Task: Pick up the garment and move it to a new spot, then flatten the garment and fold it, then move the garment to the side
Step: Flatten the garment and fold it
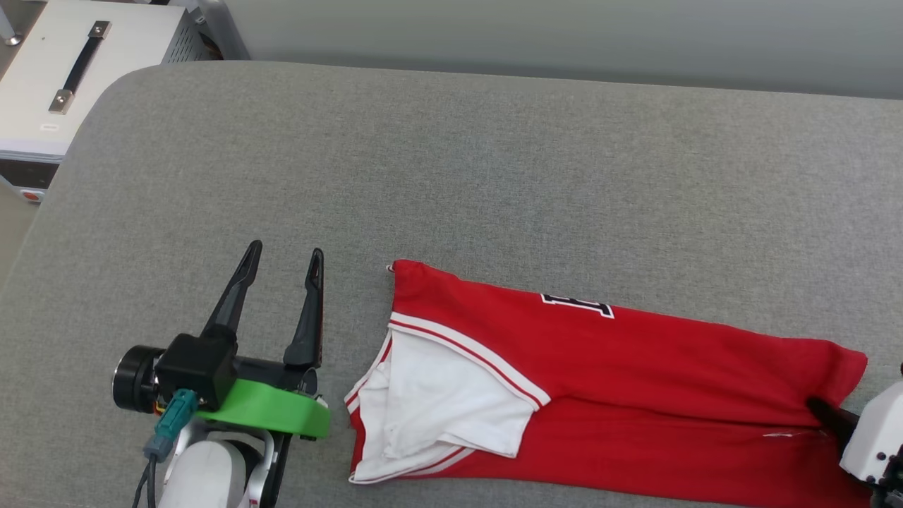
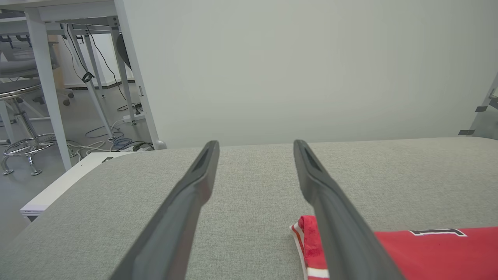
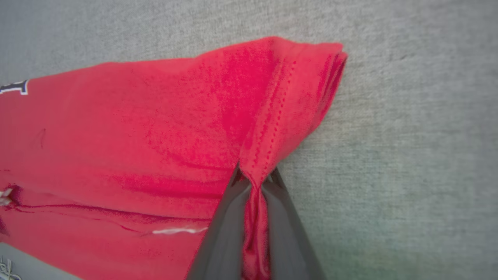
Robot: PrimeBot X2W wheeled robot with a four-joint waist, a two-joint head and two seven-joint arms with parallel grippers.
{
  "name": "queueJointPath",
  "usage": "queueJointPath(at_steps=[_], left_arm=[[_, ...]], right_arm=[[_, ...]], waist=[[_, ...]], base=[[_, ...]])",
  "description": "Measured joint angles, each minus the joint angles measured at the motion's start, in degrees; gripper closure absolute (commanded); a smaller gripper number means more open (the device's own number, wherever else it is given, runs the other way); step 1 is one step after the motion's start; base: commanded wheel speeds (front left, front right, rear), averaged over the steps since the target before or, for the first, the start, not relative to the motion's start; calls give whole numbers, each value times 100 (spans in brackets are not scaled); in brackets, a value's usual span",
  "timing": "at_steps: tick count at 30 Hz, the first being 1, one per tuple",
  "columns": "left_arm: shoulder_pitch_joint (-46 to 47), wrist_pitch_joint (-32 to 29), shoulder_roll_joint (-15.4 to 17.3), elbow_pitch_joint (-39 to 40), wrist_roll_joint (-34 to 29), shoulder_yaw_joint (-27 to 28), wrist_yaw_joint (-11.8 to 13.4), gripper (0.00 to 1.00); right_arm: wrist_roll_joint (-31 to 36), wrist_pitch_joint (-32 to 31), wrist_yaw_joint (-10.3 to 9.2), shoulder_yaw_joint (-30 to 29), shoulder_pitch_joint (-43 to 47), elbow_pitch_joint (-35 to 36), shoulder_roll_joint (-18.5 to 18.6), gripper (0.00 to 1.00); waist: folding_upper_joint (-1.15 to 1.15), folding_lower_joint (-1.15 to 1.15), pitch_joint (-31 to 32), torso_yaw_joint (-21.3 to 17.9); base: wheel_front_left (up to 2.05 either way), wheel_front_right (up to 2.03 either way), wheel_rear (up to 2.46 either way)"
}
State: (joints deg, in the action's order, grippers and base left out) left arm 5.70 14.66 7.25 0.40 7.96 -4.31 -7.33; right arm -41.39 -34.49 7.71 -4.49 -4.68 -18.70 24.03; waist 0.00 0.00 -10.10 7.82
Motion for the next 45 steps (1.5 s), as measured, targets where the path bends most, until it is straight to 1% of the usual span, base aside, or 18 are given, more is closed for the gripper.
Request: queueJointPath(at_steps=[4, 8, 10, 15, 20, 28, 31, 33, 37, 41, 43, 45], left_arm=[[-3, 0, 3, -19, 8, -41, 0, 0], [-11, 0, 5, -54, 9, -62, 0, 0], [-50, 1, 4, -82, 13, -48, 0, 0], [-191, 0, 1, -149, 22, -46, 0, 0], [-225, 1, -9, -167, 27, -15, 0, 0], [-350, 0, -46, -213, 66, 43, 0, 0], [-354, 0, -71, -213, 66, 73, 0, 0], [-360, 0, -99, -209, 66, 91, 0, 0], [-365, 1, -137, -205, 67, 105, 0, 0], [-365, 0, -153, -200, 90, 146, 0, 0], [-365, 0, -157, -199, 111, 172, 0, 0], [-365, 1, -162, -199, 111, 203, 0, 0]], right_arm=[[266, 162, 29, -165, -88, -230, 205, 100], [651, 252, 29, -506, -146, -483, 383, 100], [740, 256, 26, -641, -153, -537, 370, 100], [778, 188, 24, -672, -122, -482, 291, 100], [778, 79, -13, -632, 38, -99, 159, 100], [779, -279, -15, -553, 458, 887, -77, 100], [709, -493, -16, -549, 582, 1271, -304, 100], [644, -698, -16, -531, 660, 1580, -563, 100], [695, -1066, -16, -433, 801, 2127, -938, 100], [725, -1325, -16, -361, 875, 2496, -1368, 100], [710, -1445, -16, -256, 879, 2652, -1645, 100], [655, -1484, -16, -181, 877, 2765, -1844, 100]], waist=[[0, 0, 52, -16], [0, 0, 116, -18], [0, 0, 174, -20], [0, 0, 323, -26], [0, 0, 470, -55], [0, 0, 644, -113], [0, 0, 695, -105], [0, 0, 712, -91], [0, 0, 714, -59], [0, 0, 691, -6], [0, 0, 678, 25], [0, 0, 669, 52]], base=[[0, 0, 0], [0, 0, 0], [0, 0, 0], [0, 0, 0], [0, 0, 0], [0, 0, 0], [0, 0, 0], [0, 0, 0], [0, 0, 0], [0, 0, 0], [0, 0, 0], [0, 0, 0]])
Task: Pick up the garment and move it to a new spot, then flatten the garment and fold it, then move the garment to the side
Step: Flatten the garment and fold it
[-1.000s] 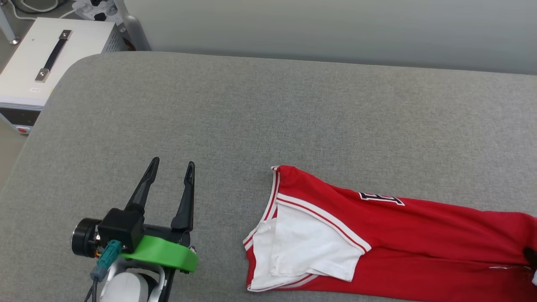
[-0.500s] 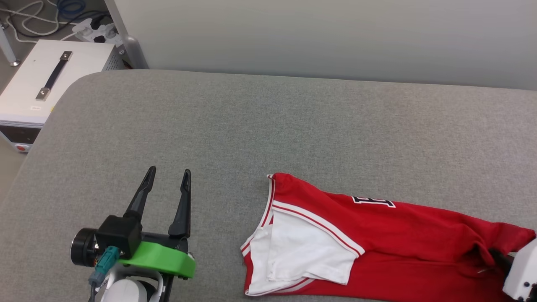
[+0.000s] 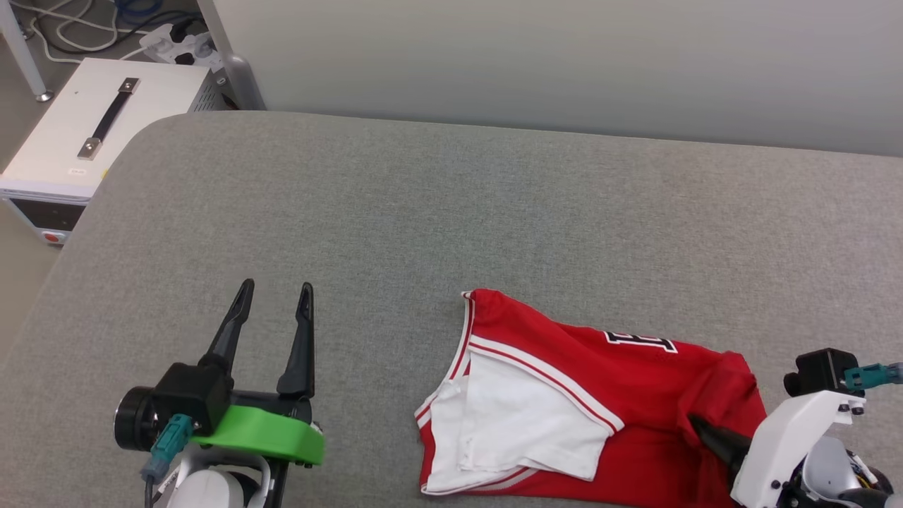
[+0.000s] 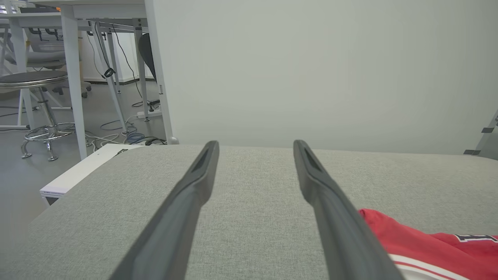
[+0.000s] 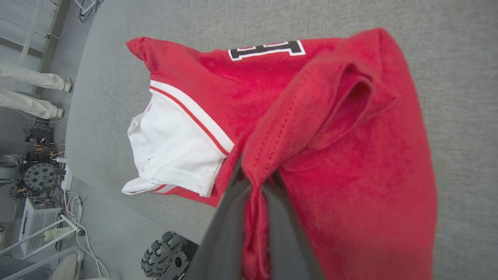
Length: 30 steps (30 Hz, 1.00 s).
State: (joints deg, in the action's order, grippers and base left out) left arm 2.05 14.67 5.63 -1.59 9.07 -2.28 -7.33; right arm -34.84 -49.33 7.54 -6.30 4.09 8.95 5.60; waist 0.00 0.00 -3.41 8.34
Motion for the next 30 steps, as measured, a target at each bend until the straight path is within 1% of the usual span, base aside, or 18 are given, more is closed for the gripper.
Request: queueJointPath(at_steps=[2, 6, 9, 11, 16, 22, 30], left_arm=[[0, 0, -2, 0, 4, 20, 0, 0], [0, -1, -4, -5, 4, 19, 0, 0], [1, -1, -4, -5, 4, 59, 0, 0], [1, -1, -4, -9, 5, 66, 0, 0], [5, -1, 0, -43, 5, -7, 0, 0], [5, 0, 1, -77, 8, -29, 0, 0], [6, 0, -1, -131, 14, -37, 0, 0]], right_arm=[[-71, 15, 0, 109, -10, 62, -127, 100], [-348, 154, 0, 435, -63, 62, -226, 100], [-859, 501, 0, 881, -127, -118, -241, 100], [-1070, 761, -1, 1148, -241, -337, -252, 100], [-1249, 1348, -1, 1737, -742, -936, -263, 100], [-1343, 1882, -1, 2113, -1161, -1718, -268, 100], [-1483, 2392, -1, 2449, -1640, -2525, -275, 100]], waist=[[0, 0, -5, 30], [0, 0, -13, 87], [0, 0, -22, 129], [0, 0, -28, 149], [0, 0, -39, 238], [0, 0, -49, 375], [0, 0, -82, 529]], base=[[0, 0, 0], [0, 0, 0], [0, 0, 0], [0, 0, 0], [0, 0, 0], [0, 0, 0], [0, 0, 0]])
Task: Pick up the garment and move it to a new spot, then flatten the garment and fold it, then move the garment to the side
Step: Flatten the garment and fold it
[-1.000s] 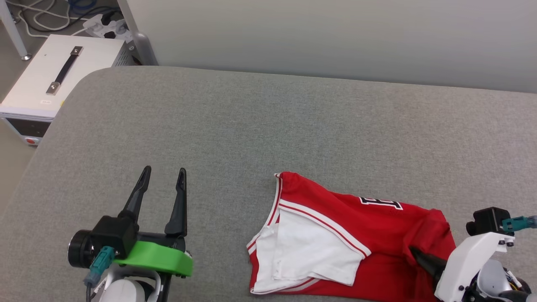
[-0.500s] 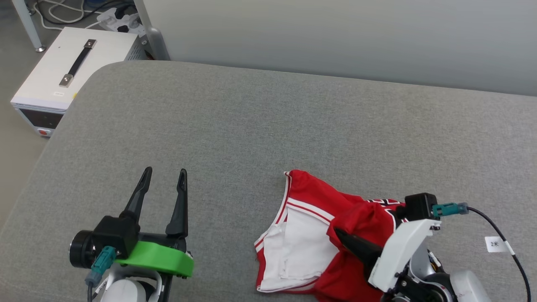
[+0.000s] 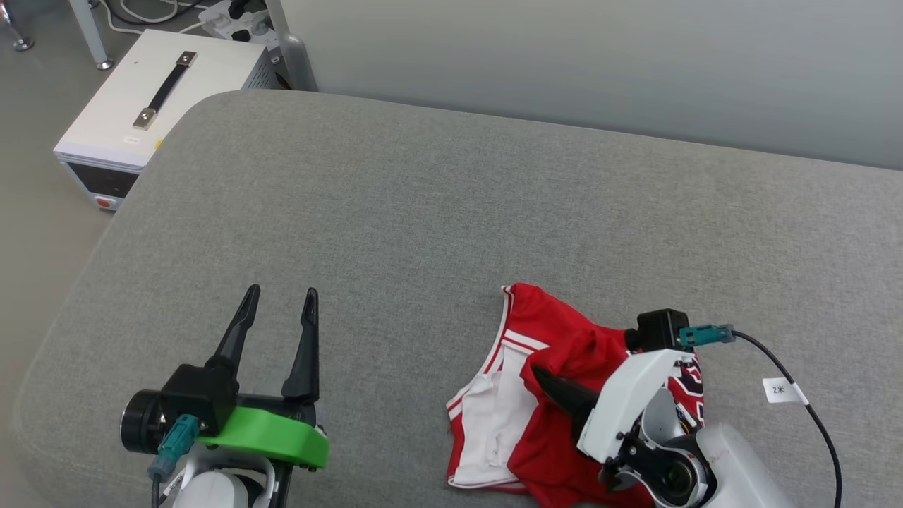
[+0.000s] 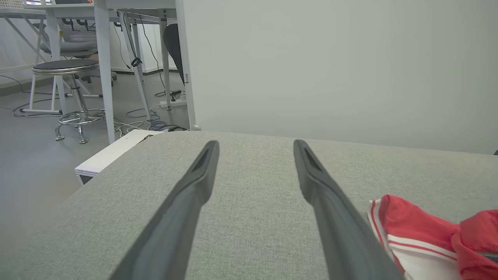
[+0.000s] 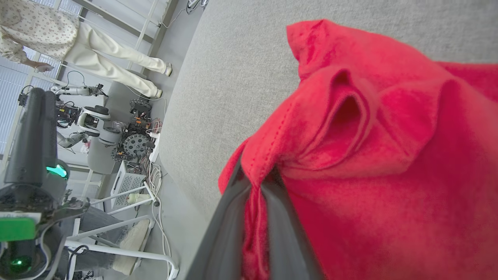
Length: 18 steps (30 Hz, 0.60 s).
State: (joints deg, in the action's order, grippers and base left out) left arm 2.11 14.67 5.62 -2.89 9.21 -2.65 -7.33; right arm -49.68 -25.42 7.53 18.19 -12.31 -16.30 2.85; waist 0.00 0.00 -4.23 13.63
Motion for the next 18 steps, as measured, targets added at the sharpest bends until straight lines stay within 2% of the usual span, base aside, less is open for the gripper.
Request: queueJointPath(at_steps=[3, 4, 5, 6, 11, 18], left_arm=[[1, -1, -2, -11, 1, -2, 0, 0], [1, -1, -2, -18, 2, -2, 0, 0], [1, 0, -3, -26, 3, -1, 0, 0], [1, -1, -3, -34, 7, -1, 0, 0], [1, -1, -4, -62, 36, 1, 0, 0], [0, -1, 1, -159, 36, -31, 0, 0]], right_arm=[[140, 158, 0, 81, -189, -304, -2, 100], [158, 194, 0, 94, -224, -381, -3, 91], [186, 235, 0, 131, -256, -450, -1, 28], [207, 272, 0, 175, -288, -512, 1, 0], [-30, 405, 0, 509, -428, -539, -5, 0], [-866, 504, 0, 1191, -680, -201, -18, 0]], waist=[[0, 0, -11, 44], [0, 0, -13, 53], [0, 0, -14, 62], [0, 0, -11, 68], [0, 0, 30, 79], [0, 0, 157, 74]], base=[[0, 0, 0], [0, 0, 0], [0, 0, 0], [0, 0, 0], [0, 0, 0], [0, 0, 0]])
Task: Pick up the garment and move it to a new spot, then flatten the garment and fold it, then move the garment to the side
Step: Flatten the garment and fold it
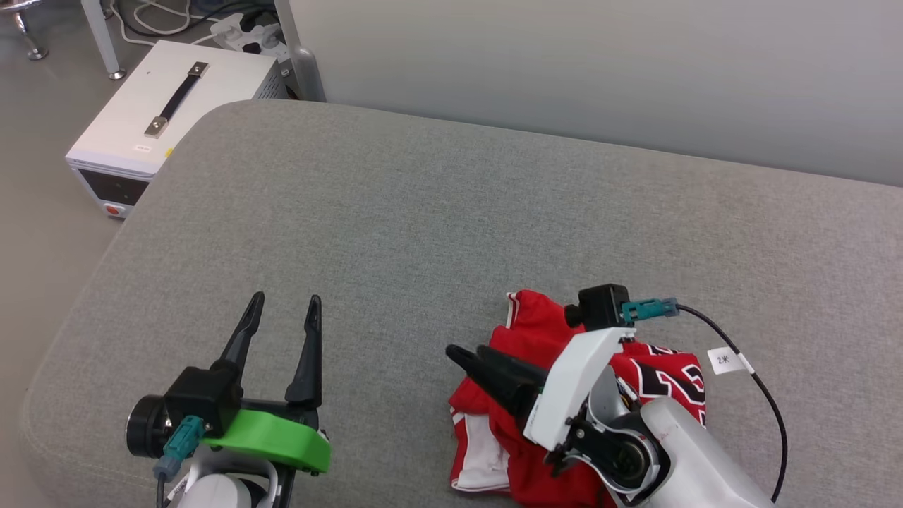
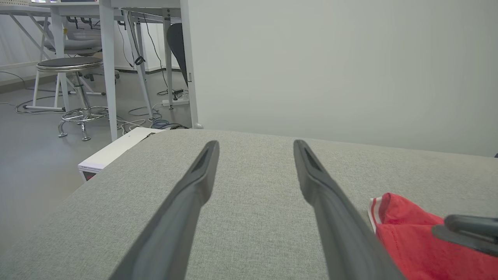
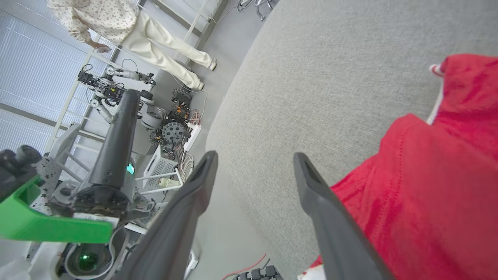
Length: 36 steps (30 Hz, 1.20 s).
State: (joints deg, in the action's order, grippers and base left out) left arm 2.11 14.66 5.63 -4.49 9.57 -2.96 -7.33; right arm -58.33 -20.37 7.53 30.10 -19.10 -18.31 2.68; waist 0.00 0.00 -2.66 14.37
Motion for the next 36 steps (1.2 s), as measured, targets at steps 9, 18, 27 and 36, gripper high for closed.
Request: queueJointPath(at_steps=[9, 18, 27, 36], left_arm=[[-19, 1, 19, 15, 2, -41, 0, 0], [-89, 0, 15, 122, 69, -105, 0, 0], [-91, 1, -19, 268, 216, -216, 0, 0], [-132, 0, -57, 328, 246, -265, 0, 0]], right_arm=[[687, 260, 0, -146, -391, 13, 1, 0], [2576, 944, 0, -536, -566, 583, 1100, 0], [3588, 1984, 1, -1452, -82, 1202, 1853, 0], [4130, 2795, 1, -2885, 1360, 2040, 1167, 0]], waist=[[0, 0, 168, -86], [0, 0, 263, -343], [0, 0, 250, -631], [0, 0, 136, -828]], base=[[0, 0, 0], [0, 0, 0], [0, 0, 0], [0, 0, 0]])
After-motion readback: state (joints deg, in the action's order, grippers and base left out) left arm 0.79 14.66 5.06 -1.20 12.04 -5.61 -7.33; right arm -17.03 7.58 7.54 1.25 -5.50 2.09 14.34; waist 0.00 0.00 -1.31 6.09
